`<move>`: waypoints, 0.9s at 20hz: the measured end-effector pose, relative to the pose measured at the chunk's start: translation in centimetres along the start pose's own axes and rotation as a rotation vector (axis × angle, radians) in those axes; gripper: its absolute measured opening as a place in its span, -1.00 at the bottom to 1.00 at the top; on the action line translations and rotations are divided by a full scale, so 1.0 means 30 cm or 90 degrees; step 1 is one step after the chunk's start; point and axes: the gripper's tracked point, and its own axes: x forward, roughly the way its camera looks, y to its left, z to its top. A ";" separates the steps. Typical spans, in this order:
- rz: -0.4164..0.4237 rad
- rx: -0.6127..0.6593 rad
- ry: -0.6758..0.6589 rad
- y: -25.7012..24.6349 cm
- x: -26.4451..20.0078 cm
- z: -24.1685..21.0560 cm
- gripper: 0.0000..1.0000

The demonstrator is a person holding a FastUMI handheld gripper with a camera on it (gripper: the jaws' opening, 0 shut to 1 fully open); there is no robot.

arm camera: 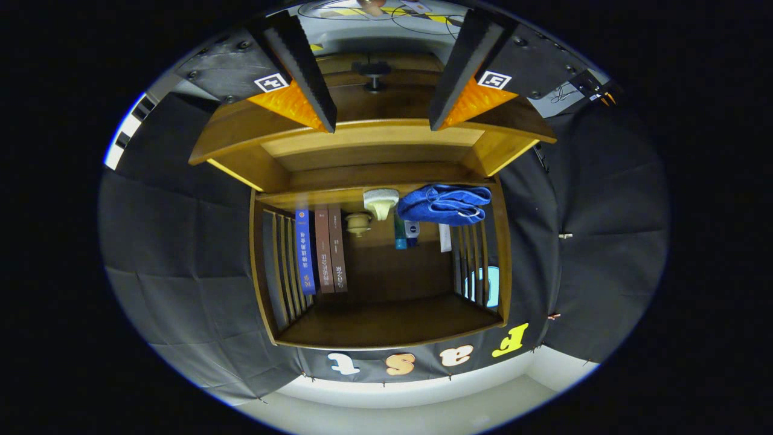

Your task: Pull open the drawer, take out the items inside it, and place them on the countertop above the cabinet.

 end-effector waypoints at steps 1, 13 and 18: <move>-0.003 0.000 0.003 -0.006 0.007 -0.028 0.95; -0.009 0.008 0.022 0.009 0.117 -0.120 0.95; -0.012 0.009 0.033 0.006 0.175 -0.108 0.94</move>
